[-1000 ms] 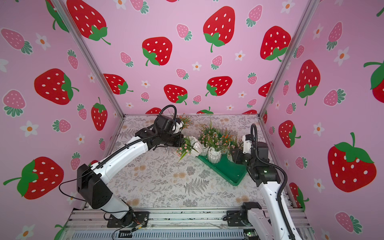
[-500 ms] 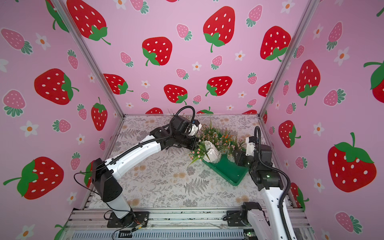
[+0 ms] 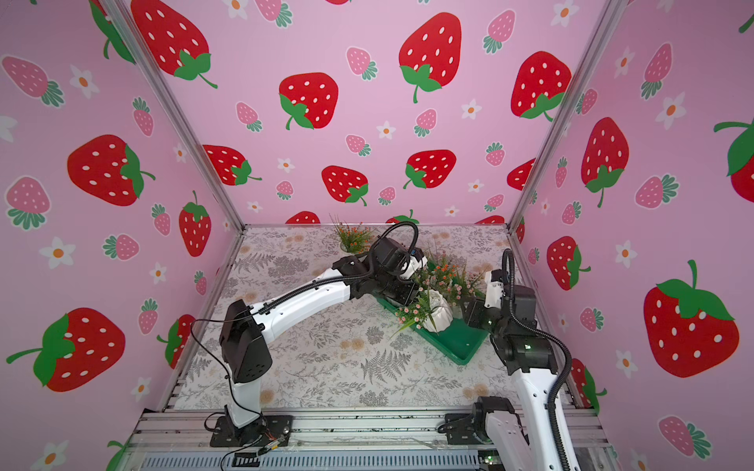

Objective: Put the potted gypsophila into the storage box
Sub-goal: Place the baby's breath potted plant at the storage box.

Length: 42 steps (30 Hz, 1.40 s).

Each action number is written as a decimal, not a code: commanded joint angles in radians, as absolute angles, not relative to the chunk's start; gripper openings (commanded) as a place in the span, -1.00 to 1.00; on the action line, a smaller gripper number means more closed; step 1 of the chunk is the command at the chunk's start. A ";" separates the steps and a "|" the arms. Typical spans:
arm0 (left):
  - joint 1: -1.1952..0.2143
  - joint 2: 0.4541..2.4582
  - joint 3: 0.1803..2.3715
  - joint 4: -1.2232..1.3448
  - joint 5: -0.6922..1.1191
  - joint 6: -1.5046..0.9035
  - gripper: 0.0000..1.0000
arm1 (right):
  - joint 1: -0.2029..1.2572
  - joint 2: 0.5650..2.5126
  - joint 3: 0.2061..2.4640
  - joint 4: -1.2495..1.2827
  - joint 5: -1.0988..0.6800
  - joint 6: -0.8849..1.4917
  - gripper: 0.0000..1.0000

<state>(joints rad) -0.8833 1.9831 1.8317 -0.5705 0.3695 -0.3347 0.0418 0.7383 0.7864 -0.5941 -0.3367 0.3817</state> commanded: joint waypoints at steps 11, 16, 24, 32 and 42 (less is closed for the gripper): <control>-0.907 2.069 1.919 -0.483 0.324 -0.305 -1.00 | 0.005 0.738 0.825 -0.600 -0.359 0.393 -0.19; -0.907 2.089 1.919 -0.447 0.307 -0.305 -1.00 | 0.003 0.747 0.825 -0.592 -0.370 0.394 -0.19; -0.908 2.148 1.976 -0.441 0.297 -0.299 -1.00 | 0.004 0.750 0.821 -0.587 -0.375 0.397 -0.19; -0.908 2.220 2.041 -0.457 0.297 -0.291 -1.00 | 0.005 0.765 0.822 -0.579 -0.379 0.393 -0.19; -0.914 2.251 2.059 -0.513 0.248 -0.271 -1.00 | 0.003 0.772 0.819 -0.576 -0.379 0.383 -0.19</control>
<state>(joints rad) -0.9119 2.2658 1.9999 -0.5133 0.2695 -0.2878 0.0101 0.7715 0.8013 -0.5911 -0.3683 0.3927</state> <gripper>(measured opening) 0.140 0.404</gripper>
